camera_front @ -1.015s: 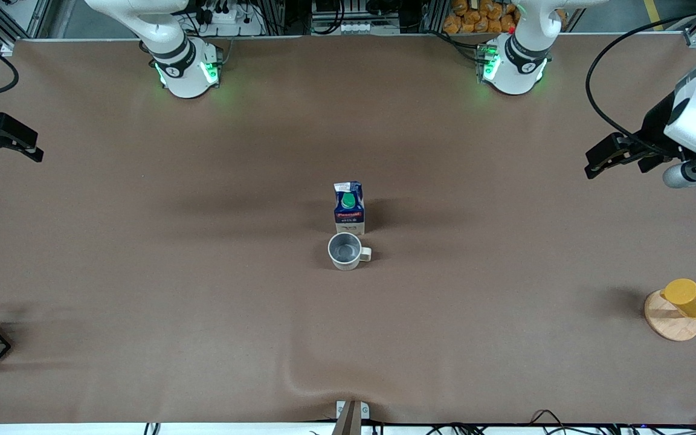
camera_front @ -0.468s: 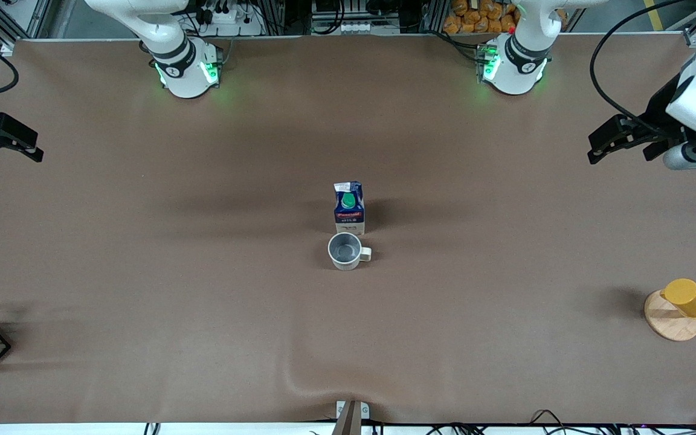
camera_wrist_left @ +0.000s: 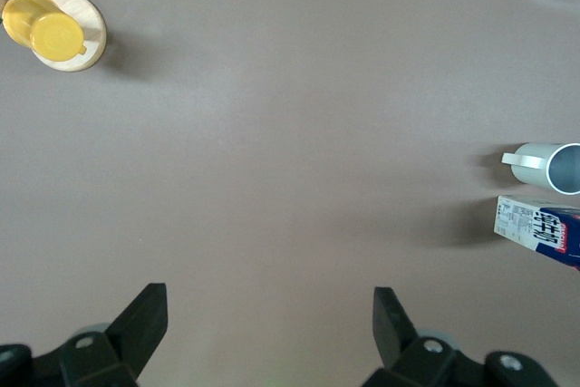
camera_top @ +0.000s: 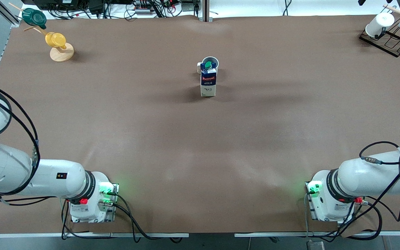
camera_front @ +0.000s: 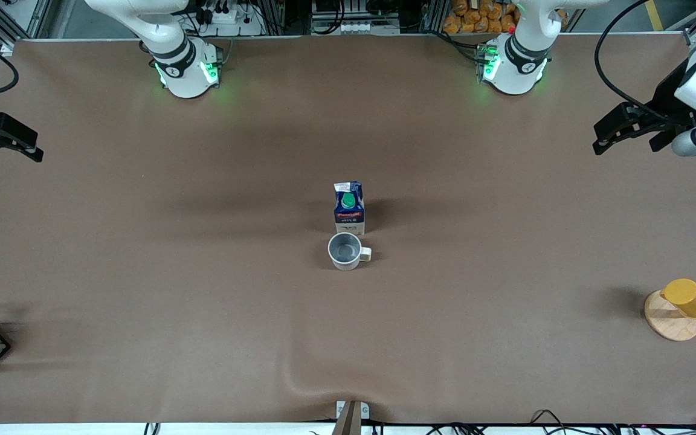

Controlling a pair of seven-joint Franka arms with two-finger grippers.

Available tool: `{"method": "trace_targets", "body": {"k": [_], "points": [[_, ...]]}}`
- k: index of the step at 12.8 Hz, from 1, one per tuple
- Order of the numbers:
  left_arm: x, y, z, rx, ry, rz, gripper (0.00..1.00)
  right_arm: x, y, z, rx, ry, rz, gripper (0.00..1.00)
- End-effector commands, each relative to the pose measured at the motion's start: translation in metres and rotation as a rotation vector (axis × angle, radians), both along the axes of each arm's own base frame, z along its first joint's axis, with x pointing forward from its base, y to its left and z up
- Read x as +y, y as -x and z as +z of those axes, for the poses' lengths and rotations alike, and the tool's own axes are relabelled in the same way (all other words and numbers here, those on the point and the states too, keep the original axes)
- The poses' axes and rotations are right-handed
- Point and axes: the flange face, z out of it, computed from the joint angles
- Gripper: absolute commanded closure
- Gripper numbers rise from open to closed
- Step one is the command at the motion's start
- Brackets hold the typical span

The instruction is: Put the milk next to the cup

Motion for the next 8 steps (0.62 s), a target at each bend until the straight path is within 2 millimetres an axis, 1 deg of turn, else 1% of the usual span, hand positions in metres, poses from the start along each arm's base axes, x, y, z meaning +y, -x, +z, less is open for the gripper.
{"method": "trace_targets", "body": {"k": [1,4,6,8], "points": [[0.0009,0.0136,0.0085,0.0,-0.008,-0.025,0.0,-0.0019,0.0002,0.0053,-0.011,-0.004,-0.014,0.0],[0.0006,0.0128,0.0074,0.003,-0.007,-0.028,0.0,-0.0019,0.0003,0.0051,-0.009,-0.004,-0.014,0.0],[0.0003,0.0077,0.0021,0.011,-0.014,-0.032,0.0,-0.0021,-0.0003,0.0037,-0.007,-0.002,-0.014,0.0],[0.0,0.0067,0.0018,0.01,-0.021,-0.033,0.0,-0.0013,-0.0003,0.0044,-0.009,-0.002,-0.013,0.0]]}}
